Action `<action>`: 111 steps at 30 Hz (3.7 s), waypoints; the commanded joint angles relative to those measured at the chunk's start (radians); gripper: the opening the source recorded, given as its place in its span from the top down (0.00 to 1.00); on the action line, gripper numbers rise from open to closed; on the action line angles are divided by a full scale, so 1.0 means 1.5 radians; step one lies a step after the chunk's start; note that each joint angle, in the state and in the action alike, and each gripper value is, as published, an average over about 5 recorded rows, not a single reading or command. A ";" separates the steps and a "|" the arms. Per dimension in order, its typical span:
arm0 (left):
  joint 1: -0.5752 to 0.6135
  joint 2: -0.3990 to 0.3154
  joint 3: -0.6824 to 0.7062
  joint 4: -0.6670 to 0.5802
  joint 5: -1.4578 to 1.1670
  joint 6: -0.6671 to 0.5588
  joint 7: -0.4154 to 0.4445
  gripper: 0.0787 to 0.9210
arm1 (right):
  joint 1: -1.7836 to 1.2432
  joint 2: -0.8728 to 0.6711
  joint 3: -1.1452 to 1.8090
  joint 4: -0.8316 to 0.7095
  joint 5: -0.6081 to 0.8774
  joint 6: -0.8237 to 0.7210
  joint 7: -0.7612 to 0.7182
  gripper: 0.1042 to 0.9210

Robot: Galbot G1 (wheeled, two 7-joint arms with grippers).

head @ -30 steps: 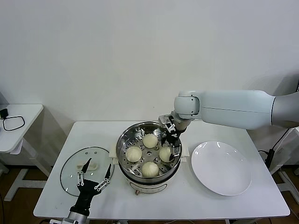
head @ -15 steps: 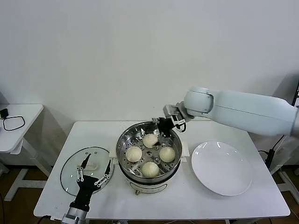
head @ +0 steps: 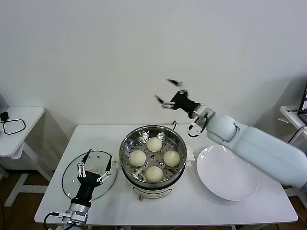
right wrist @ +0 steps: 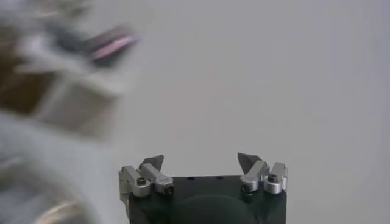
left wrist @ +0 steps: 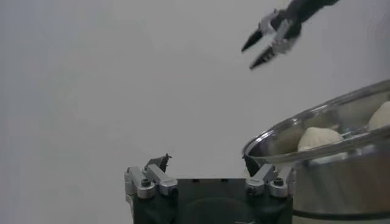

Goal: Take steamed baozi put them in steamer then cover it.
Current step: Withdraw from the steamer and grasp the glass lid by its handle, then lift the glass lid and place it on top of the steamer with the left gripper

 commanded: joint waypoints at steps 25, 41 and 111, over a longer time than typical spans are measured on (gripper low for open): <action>-0.022 0.031 -0.089 0.244 0.599 0.029 -0.134 0.12 | -0.772 0.285 0.720 0.017 -0.152 0.163 0.029 0.12; -0.094 0.009 -0.077 0.294 0.629 0.052 -0.145 0.12 | -0.765 0.331 0.709 -0.020 -0.188 0.168 0.019 0.12; -0.180 0.102 -0.102 -0.140 0.461 0.207 0.048 0.86 | -0.759 0.354 0.712 -0.012 -0.215 0.175 0.020 0.12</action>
